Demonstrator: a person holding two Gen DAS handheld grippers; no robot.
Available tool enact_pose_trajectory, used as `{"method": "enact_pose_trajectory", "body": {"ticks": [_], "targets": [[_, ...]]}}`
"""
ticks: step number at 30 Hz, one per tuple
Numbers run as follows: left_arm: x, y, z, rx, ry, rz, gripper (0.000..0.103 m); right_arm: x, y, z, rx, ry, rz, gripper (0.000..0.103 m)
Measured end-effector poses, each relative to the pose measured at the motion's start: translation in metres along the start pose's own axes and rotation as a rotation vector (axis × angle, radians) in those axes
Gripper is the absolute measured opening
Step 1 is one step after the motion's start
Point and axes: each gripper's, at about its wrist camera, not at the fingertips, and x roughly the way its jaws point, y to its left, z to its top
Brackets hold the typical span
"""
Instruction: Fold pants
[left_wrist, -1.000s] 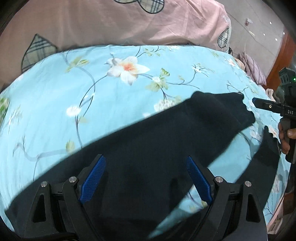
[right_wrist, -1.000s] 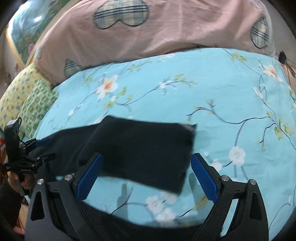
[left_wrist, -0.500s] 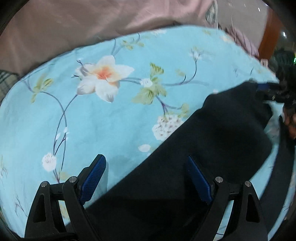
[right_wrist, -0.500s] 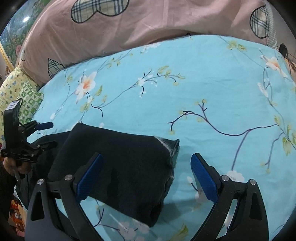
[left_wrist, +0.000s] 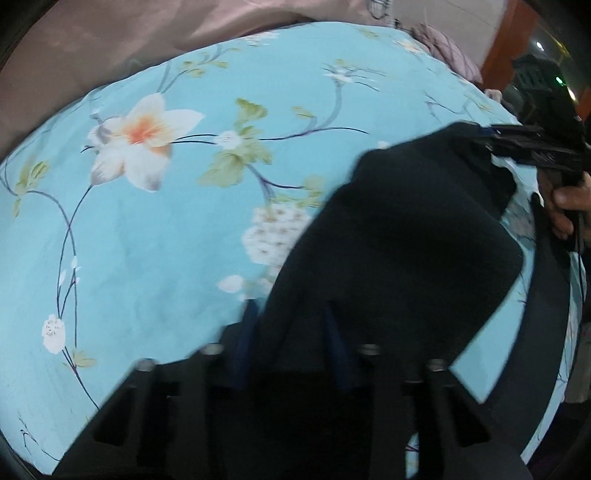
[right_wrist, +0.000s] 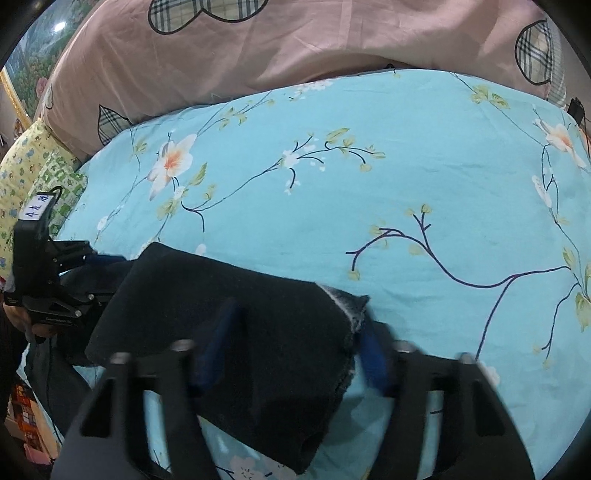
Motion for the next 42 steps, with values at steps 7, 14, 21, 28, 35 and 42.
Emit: {"method": "enact_pose_trajectory", "body": {"ticks": [7,14,21,28,35,42], "targets": [[-0.029,-0.033,-0.013,0.014,-0.063,0.040,0.006,-0.019,-0.006,-0.003,0.013,-0.042,0.009,0.010],[-0.091,-0.084,-0.059,0.013,-0.137,0.023,0.005,-0.068,-0.009,-0.006,-0.055,-0.144,0.007,0.010],[-0.120,-0.116,-0.078,-0.036,-0.190,-0.054,0.005,-0.102,0.001,-0.016,-0.208,-0.202,-0.016,0.009],[-0.116,-0.145,-0.100,-0.077,-0.189,-0.096,0.005,-0.121,-0.002,-0.055,-0.323,-0.294,-0.014,0.009],[-0.114,-0.163,-0.120,-0.085,-0.179,-0.108,0.005,-0.132,-0.001,-0.106,-0.488,-0.324,-0.047,0.009],[-0.112,-0.177,-0.135,-0.081,-0.183,-0.112,0.005,-0.142,-0.001,-0.142,-0.530,-0.289,-0.064,0.008]]}}
